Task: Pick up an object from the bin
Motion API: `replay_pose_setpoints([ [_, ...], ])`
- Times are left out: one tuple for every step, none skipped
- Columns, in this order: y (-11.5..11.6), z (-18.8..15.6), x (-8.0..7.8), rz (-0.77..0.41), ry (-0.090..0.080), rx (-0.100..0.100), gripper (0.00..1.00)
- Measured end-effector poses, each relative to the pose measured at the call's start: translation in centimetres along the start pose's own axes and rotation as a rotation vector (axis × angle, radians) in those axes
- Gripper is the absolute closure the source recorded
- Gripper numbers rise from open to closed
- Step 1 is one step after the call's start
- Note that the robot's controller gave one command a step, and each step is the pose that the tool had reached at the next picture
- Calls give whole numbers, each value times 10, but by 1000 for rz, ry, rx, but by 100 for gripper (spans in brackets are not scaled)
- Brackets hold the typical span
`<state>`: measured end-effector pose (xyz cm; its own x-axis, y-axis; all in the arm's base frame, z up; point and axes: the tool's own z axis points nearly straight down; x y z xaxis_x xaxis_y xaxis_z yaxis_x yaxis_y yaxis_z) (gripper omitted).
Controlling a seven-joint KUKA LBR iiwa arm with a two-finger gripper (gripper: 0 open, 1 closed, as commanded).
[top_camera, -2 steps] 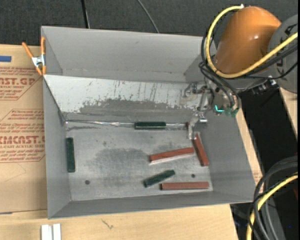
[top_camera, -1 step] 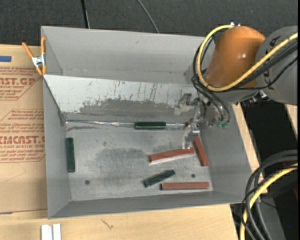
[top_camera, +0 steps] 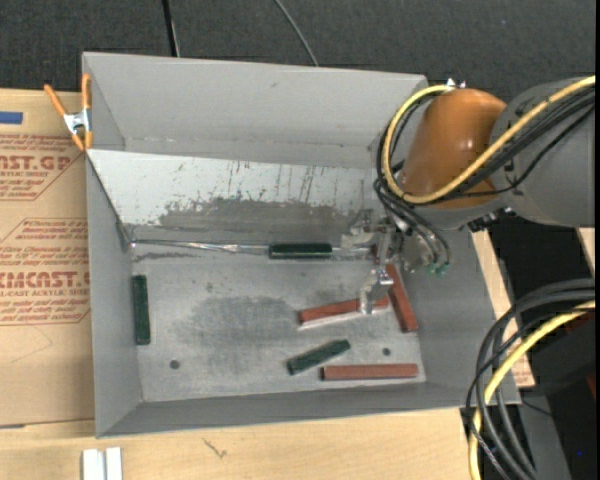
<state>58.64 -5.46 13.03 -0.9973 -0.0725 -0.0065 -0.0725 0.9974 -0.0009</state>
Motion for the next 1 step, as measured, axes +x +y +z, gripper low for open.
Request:
replay_pose_setpoints([
  [6,54,24,-18,-8,0,100],
])
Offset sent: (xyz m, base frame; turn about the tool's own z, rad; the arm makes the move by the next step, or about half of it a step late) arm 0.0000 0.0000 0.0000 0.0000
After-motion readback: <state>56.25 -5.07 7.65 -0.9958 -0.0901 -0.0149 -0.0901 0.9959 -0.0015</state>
